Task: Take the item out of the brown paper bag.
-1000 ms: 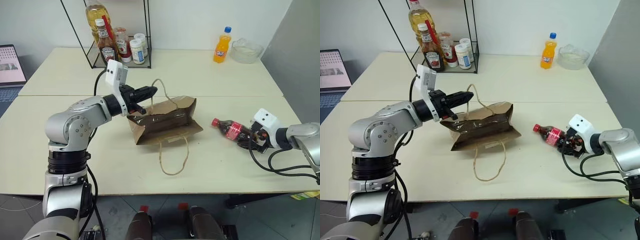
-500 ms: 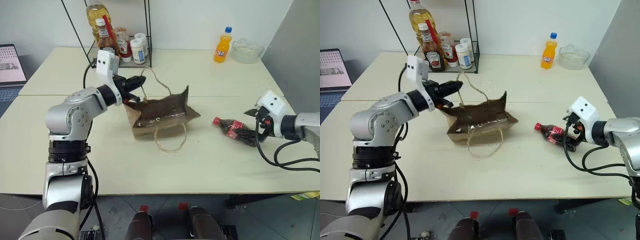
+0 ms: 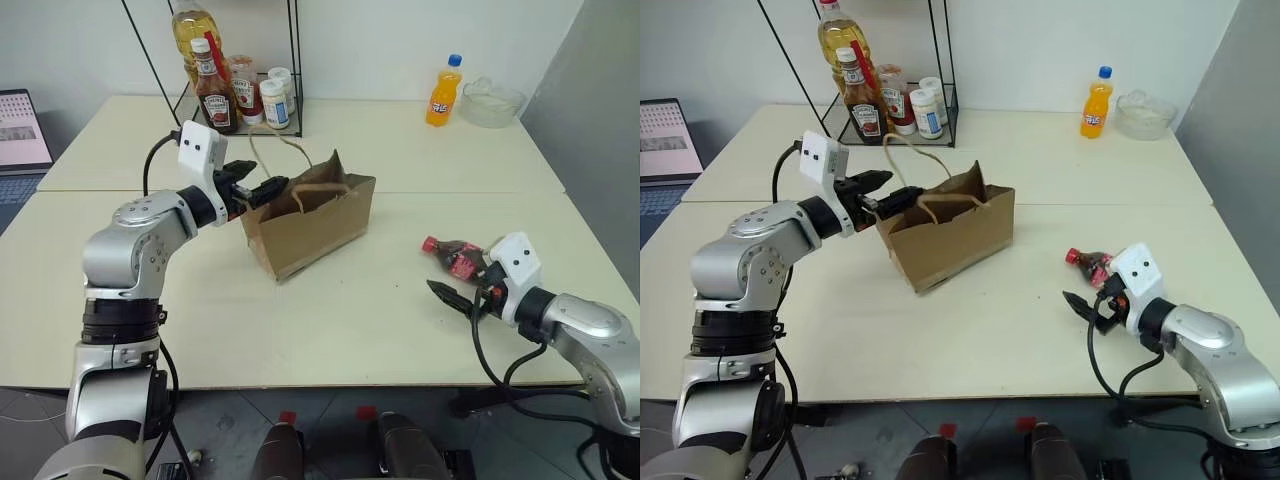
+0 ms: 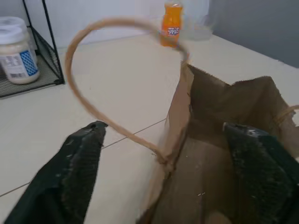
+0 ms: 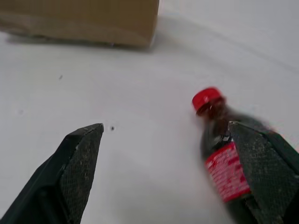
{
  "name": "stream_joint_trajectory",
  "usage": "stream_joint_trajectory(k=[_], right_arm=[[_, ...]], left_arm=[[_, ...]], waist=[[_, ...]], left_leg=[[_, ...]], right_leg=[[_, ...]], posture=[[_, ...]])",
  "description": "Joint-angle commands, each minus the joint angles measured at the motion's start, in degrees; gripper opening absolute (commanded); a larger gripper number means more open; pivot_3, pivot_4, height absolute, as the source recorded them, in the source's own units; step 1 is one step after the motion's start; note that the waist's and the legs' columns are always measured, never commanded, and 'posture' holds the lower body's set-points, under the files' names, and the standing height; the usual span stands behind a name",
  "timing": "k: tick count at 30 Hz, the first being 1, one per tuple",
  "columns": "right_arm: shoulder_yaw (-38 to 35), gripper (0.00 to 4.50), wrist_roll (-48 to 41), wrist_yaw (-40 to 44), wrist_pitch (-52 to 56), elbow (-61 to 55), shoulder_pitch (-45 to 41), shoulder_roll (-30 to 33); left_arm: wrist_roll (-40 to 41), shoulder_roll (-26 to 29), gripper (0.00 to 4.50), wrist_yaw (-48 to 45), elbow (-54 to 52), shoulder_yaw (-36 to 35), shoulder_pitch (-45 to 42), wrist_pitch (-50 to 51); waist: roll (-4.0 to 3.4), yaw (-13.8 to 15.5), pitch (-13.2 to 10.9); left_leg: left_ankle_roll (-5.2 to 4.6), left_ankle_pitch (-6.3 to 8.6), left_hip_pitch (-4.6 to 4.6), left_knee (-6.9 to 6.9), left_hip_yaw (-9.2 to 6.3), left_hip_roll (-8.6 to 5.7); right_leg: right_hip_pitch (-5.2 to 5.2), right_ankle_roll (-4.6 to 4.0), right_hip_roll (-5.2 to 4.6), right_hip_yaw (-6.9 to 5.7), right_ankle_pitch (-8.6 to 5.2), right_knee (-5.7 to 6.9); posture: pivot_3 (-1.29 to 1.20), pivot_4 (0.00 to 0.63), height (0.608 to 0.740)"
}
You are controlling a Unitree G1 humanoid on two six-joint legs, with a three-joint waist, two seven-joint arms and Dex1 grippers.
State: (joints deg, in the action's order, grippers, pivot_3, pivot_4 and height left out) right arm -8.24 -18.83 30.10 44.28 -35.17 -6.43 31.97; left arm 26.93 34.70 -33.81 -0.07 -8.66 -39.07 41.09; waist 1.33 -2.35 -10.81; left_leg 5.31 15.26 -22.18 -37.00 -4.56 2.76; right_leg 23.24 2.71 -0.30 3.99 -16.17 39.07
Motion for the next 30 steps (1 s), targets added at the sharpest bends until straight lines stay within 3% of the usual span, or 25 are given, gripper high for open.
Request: stream_joint_trajectory(k=[1,8,15,21,26,30], right_arm=[[-0.7,4.5,1.5,-4.7,-3.4,-4.0,-0.1,-2.8],[3.1,4.5,5.0,-13.0,-4.8,-8.2,4.6,-9.7],[3.9,4.5,7.0,-18.1,-5.8,-11.0,10.8,-14.2],[3.6,4.5,6.3,-22.5,-3.5,-13.0,16.9,-19.8],[2.8,4.5,6.6,-23.5,-4.8,-10.8,20.8,-21.4],[3.3,4.5,7.4,-24.5,-5.7,-9.8,22.8,-22.6]], left_arm=[[-0.2,1.7,4.47,2.7,-6.6,-3.3,1.4,0.3],[-1.9,1.8,4.47,8.4,-19.9,-7.2,12.4,-0.4],[-6.0,0.4,4.47,12.7,-31.3,-10.2,32.3,-2.4],[-13.2,-8.5,4.47,20.0,-37.3,-2.8,48.7,-6.6],[-16.4,-17.1,4.47,25.4,-35.0,2.2,51.9,-8.1],[-18.1,-19.8,4.47,26.2,-35.2,6.1,53.5,-8.8]], waist=[[0.0,0.1,0.0],[-0.02,0.4,0.0],[-0.07,0.3,0.1],[0.02,0.7,0.1],[0.12,0.7,0.2],[0.03,0.4,0.3]], left_leg=[[0.0,0.0,0.0,0.0,0.0,0.0],[0.0,0.0,-0.01,0.04,0.01,0.0],[-0.01,0.01,0.04,0.04,0.02,0.0],[-0.01,0.02,0.09,0.07,0.08,0.02],[-0.02,0.01,0.12,0.04,0.1,0.01],[-0.02,0.02,0.16,0.07,0.09,0.03]], right_leg=[[0.0,0.0,0.0,0.0,0.0,-0.01],[0.0,-0.01,-0.02,0.01,0.0,-0.06],[-0.02,-0.01,-0.02,0.04,-0.01,-0.04],[-0.04,-0.04,-0.03,0.09,-0.03,-0.06],[-0.1,0.15,-0.03,0.1,-0.14,-0.1],[-0.09,0.09,0.01,0.11,-0.15,-0.07]], posture=[[0.0,0.15,0.74],[0.0,0.15,0.74],[0.0,0.15,0.74],[0.0,0.15,0.74],[0.0,0.15,0.74],[0.0,0.15,0.74]])
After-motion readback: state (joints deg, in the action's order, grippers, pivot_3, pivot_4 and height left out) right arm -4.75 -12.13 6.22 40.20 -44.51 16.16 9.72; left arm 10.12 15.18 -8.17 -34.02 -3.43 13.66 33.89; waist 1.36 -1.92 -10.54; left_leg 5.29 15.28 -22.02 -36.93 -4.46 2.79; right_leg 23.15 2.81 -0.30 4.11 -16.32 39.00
